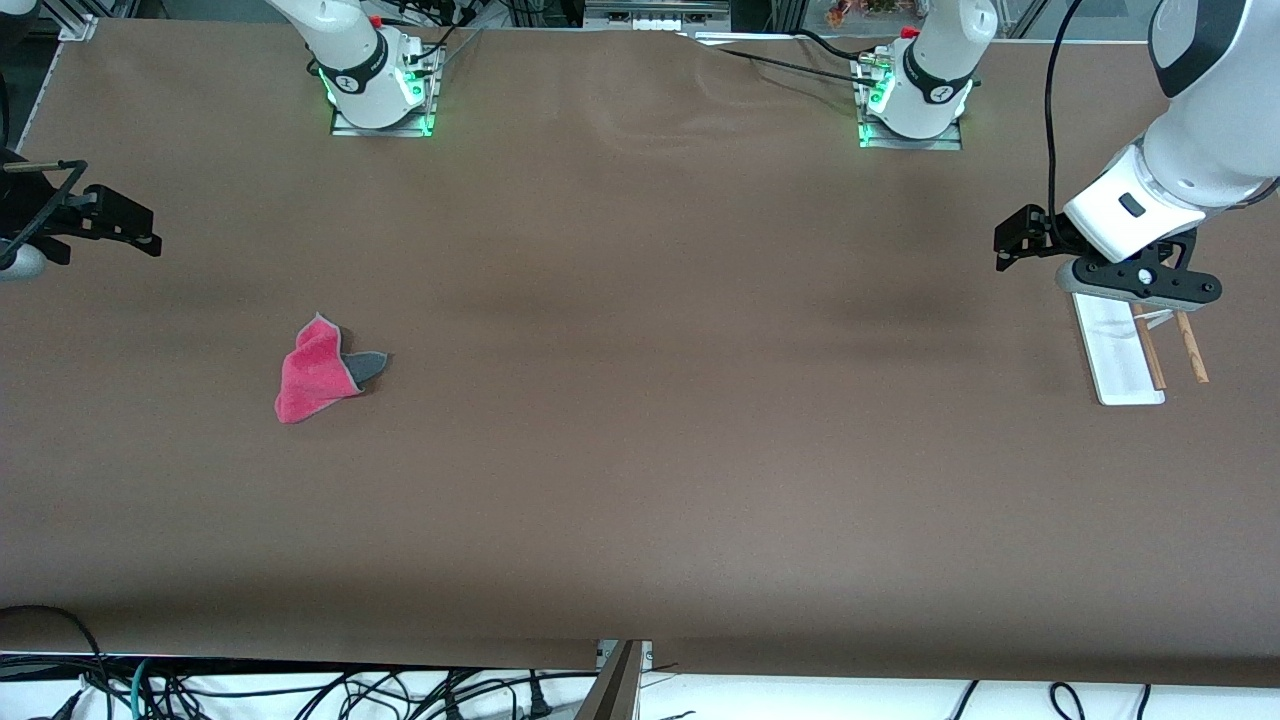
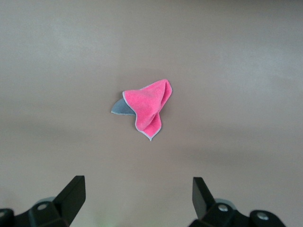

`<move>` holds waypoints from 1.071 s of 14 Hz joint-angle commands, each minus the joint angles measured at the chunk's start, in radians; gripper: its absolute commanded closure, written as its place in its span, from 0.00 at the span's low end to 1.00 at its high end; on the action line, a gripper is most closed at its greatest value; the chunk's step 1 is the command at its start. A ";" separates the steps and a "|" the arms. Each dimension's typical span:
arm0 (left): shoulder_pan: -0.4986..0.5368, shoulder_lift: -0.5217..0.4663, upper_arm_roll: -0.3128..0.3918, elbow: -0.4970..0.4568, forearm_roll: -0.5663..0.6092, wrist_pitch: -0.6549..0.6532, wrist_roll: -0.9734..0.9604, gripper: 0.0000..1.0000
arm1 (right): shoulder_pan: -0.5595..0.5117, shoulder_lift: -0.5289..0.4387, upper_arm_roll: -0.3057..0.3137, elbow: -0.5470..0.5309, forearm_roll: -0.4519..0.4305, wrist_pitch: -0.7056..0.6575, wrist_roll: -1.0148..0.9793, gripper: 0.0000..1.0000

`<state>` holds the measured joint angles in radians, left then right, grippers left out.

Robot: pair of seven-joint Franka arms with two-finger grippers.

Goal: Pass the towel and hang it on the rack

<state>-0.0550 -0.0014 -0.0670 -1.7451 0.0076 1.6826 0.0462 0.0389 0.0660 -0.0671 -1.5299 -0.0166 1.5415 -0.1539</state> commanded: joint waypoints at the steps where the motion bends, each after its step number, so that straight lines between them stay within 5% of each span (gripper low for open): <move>1: 0.001 0.012 -0.002 0.027 0.012 -0.018 -0.016 0.00 | -0.005 0.005 0.010 0.020 0.007 -0.006 0.014 0.00; 15: 0.010 0.009 -0.002 0.024 0.012 -0.020 -0.014 0.00 | -0.007 0.012 0.010 0.020 0.007 -0.003 0.005 0.00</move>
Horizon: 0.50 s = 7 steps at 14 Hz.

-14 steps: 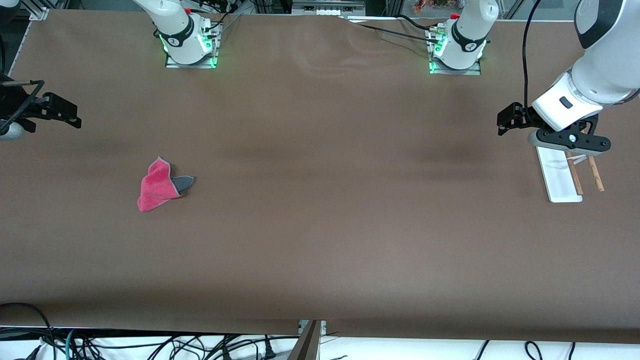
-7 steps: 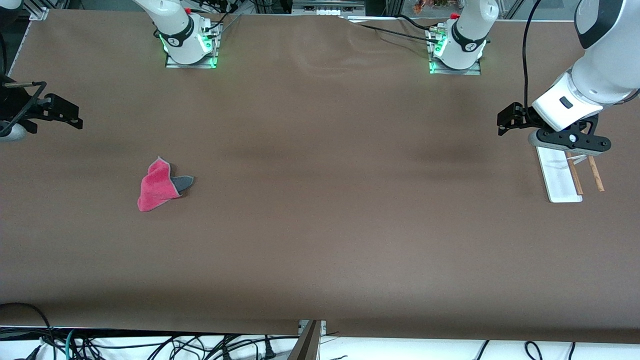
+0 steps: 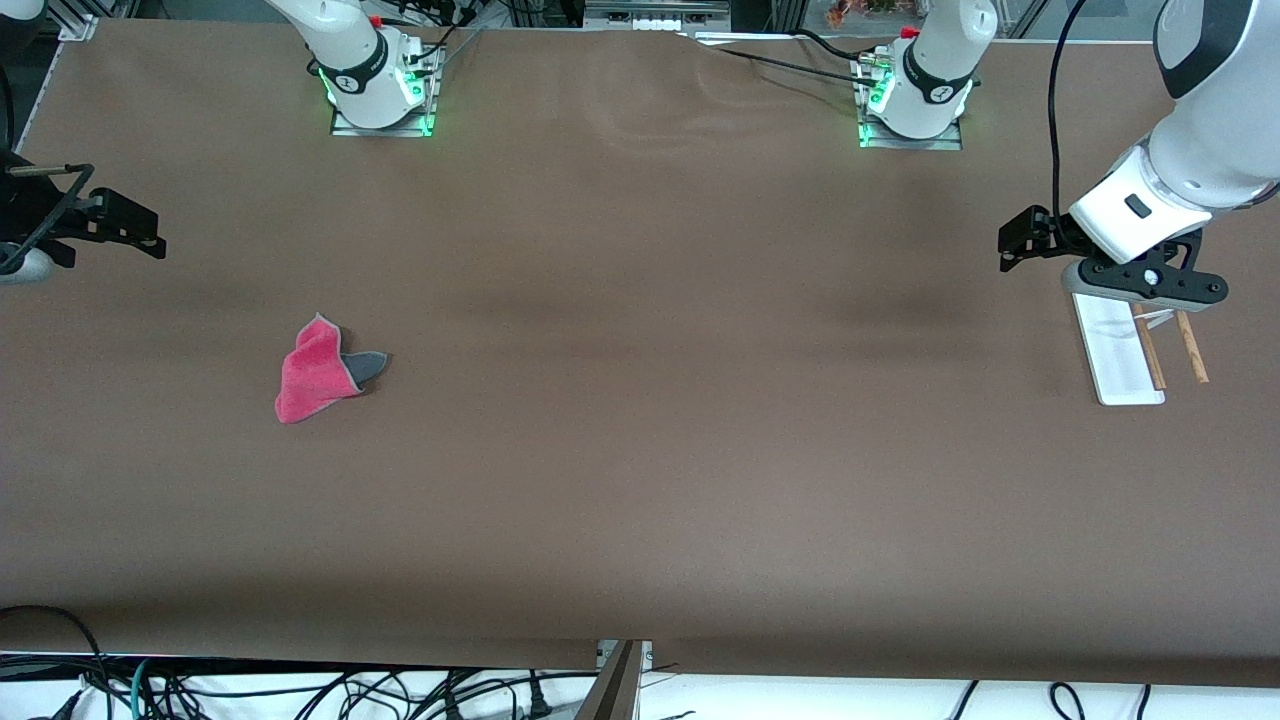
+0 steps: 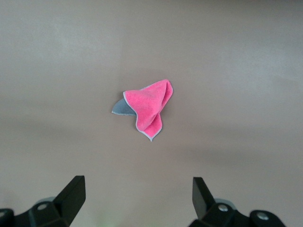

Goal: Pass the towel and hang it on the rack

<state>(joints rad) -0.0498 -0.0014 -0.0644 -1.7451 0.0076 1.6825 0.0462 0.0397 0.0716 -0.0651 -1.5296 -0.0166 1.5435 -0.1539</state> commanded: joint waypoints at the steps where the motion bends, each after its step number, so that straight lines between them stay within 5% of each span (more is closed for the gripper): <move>1: 0.005 0.009 -0.005 0.024 0.012 -0.020 -0.014 0.00 | -0.007 0.007 0.008 0.020 0.007 -0.005 0.005 0.00; 7: 0.005 0.009 -0.005 0.022 0.011 -0.020 -0.014 0.00 | -0.006 0.010 0.008 0.020 0.001 -0.003 0.002 0.00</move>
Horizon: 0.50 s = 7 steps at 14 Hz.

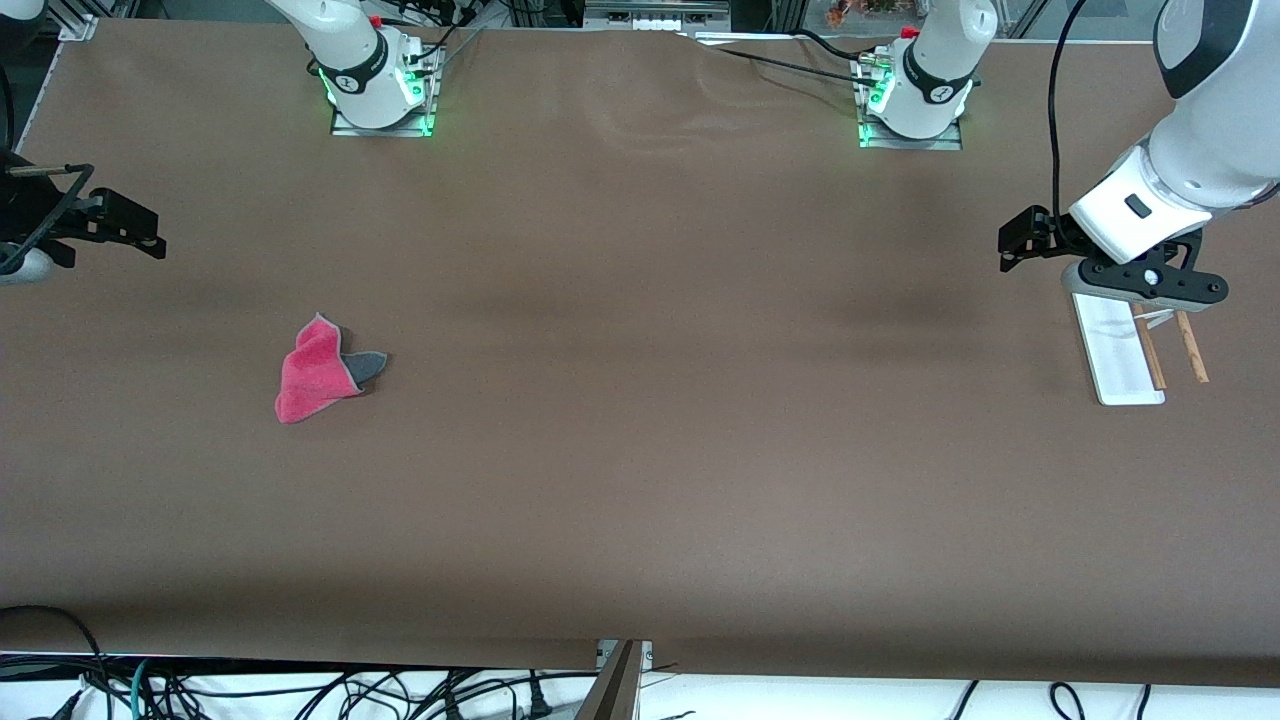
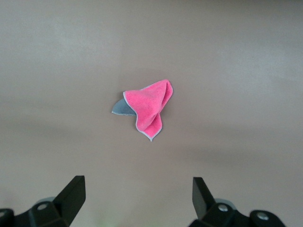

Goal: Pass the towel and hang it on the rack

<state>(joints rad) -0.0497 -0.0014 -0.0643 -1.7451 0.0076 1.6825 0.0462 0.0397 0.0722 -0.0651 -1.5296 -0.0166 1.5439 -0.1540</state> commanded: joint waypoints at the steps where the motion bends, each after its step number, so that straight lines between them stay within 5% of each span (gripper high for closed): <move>1: 0.007 0.009 -0.005 0.022 0.011 -0.020 -0.014 0.00 | -0.006 0.015 0.010 0.020 0.001 -0.004 0.001 0.00; 7: 0.007 0.009 -0.003 0.022 0.002 -0.020 -0.014 0.00 | -0.003 0.054 0.014 0.017 -0.002 0.005 -0.004 0.00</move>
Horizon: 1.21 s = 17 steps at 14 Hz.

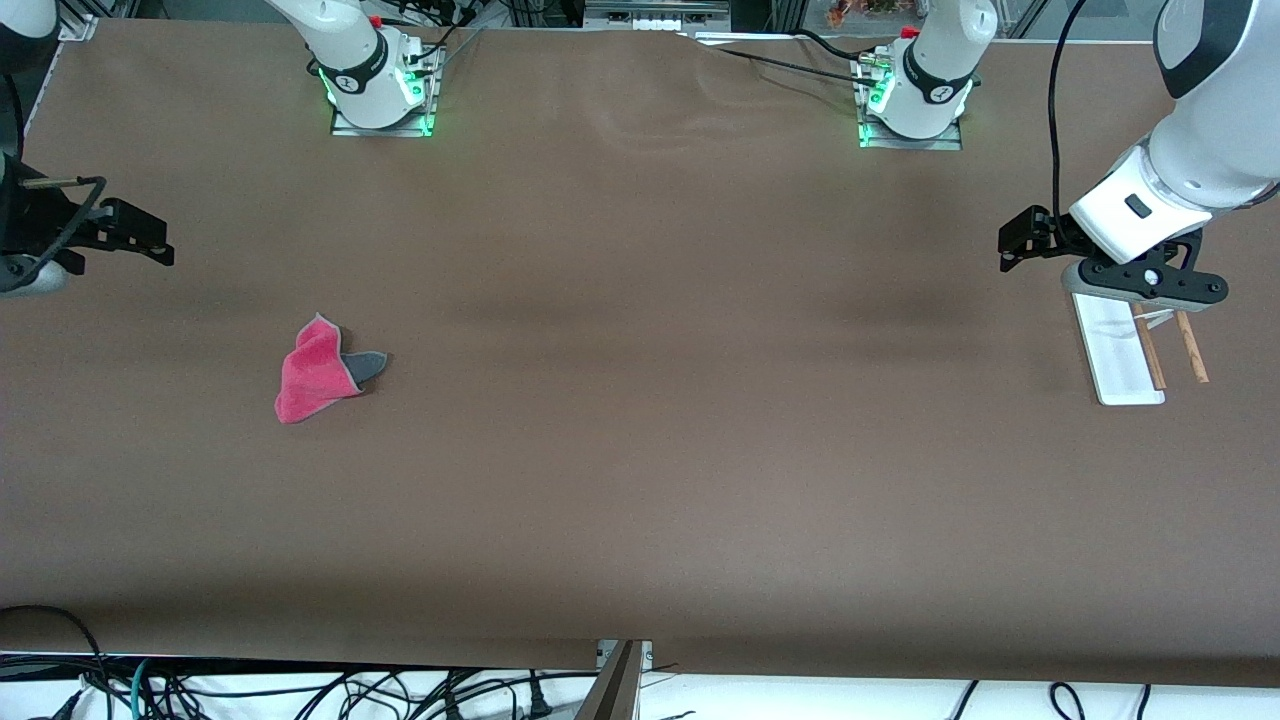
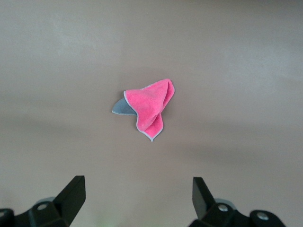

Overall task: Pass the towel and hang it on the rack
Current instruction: 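Reach the right gripper down to the pink towel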

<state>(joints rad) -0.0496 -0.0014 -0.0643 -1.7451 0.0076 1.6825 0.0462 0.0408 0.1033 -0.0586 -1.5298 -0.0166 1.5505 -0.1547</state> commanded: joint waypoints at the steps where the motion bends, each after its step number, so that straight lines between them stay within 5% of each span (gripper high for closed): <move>1: 0.007 0.009 -0.003 0.022 0.002 -0.021 -0.014 0.00 | -0.002 0.027 0.008 0.017 -0.003 0.002 -0.003 0.00; 17: 0.011 0.009 -0.003 0.021 0.000 -0.021 -0.014 0.00 | 0.090 0.338 0.008 0.013 -0.034 0.241 -0.002 0.00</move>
<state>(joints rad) -0.0438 -0.0013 -0.0641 -1.7452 0.0076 1.6794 0.0462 0.1214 0.3972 -0.0508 -1.5318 -0.0348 1.7618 -0.1552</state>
